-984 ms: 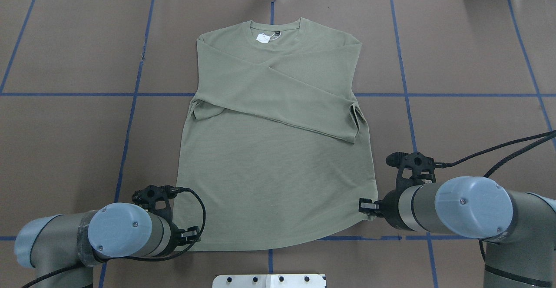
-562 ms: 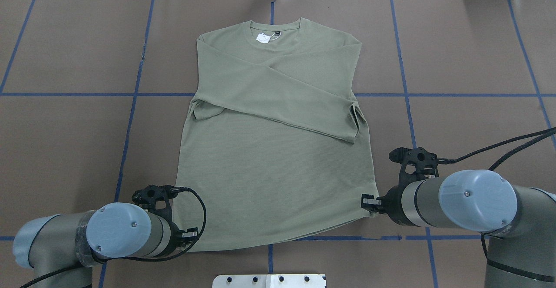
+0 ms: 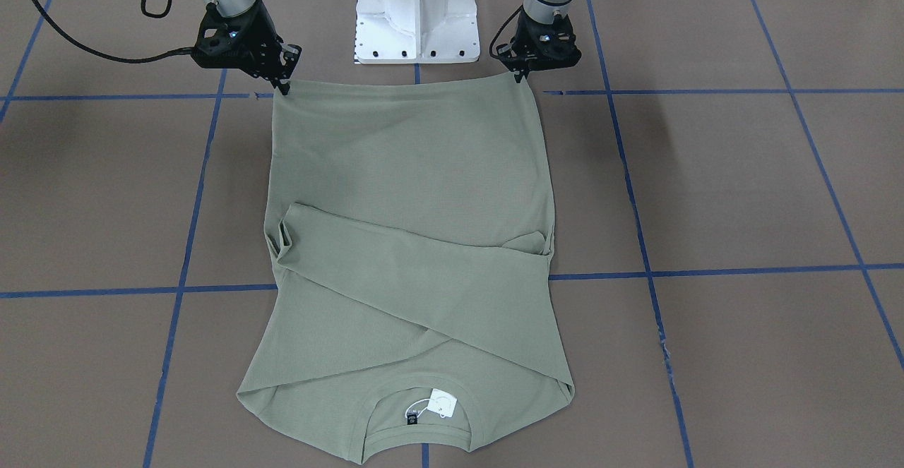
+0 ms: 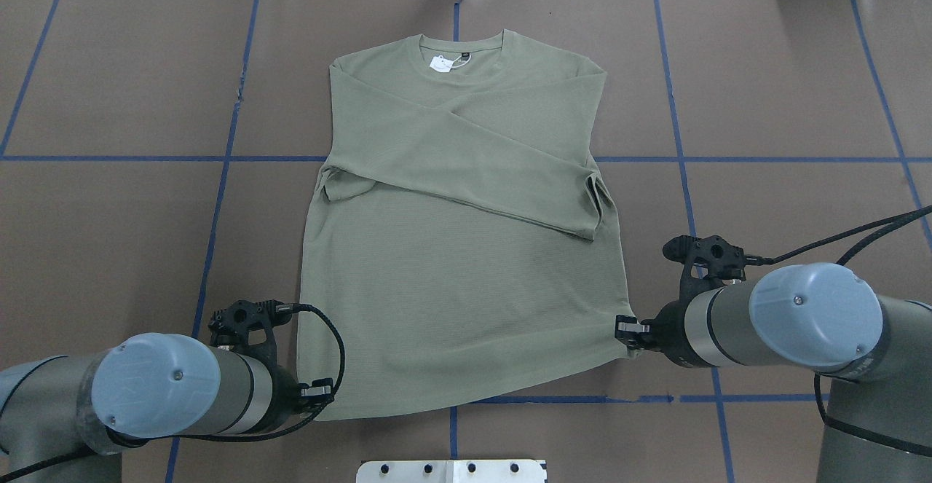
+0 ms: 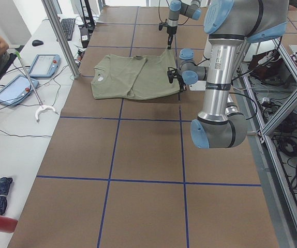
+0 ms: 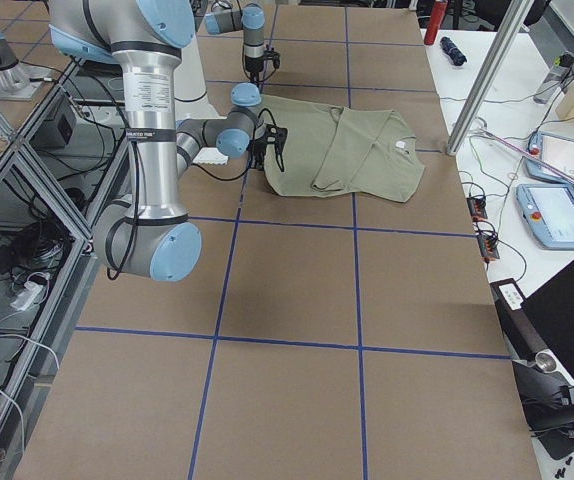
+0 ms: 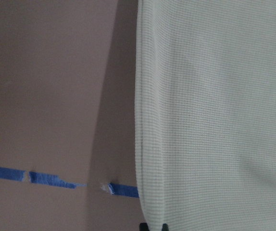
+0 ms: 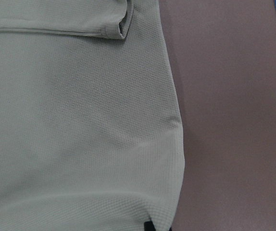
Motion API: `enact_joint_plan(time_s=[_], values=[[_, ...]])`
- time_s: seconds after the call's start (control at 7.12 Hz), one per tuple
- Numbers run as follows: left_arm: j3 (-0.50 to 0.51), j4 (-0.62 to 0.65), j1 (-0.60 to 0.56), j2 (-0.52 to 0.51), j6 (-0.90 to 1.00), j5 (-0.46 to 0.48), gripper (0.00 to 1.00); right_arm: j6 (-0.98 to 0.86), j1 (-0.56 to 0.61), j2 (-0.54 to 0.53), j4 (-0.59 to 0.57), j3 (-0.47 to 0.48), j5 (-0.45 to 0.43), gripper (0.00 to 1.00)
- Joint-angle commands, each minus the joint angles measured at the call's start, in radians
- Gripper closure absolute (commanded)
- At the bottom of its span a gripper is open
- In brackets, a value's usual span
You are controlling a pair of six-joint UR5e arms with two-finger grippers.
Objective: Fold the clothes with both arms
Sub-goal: 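Grasp the hem corners nearest the robot with both grippers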
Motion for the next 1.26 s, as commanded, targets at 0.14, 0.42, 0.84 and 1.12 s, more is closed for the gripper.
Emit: enact_joint_plan(time_s=[0.14,0.42,0.84,1.12], values=[[-0.171,0.163,0.005,0.004,0.003,-0.002,1.0,-0.002,0.012,-0.098,-0.009,0.093,0.136,1.0],[-0.236,0.209,0.045,-0.004,0.001,-0.003,1.0,0.004,-0.044,-0.13,-0.009,0.14,0.205,1.0],[-0.34,0.307,0.108,-0.005,-0.015,-0.043,1.0,0.016,-0.056,-0.181,-0.008,0.233,0.373,1.0],[-0.333,0.32,0.093,-0.011,-0.014,-0.045,1.0,-0.004,0.019,-0.157,-0.005,0.211,0.336,1.0]])
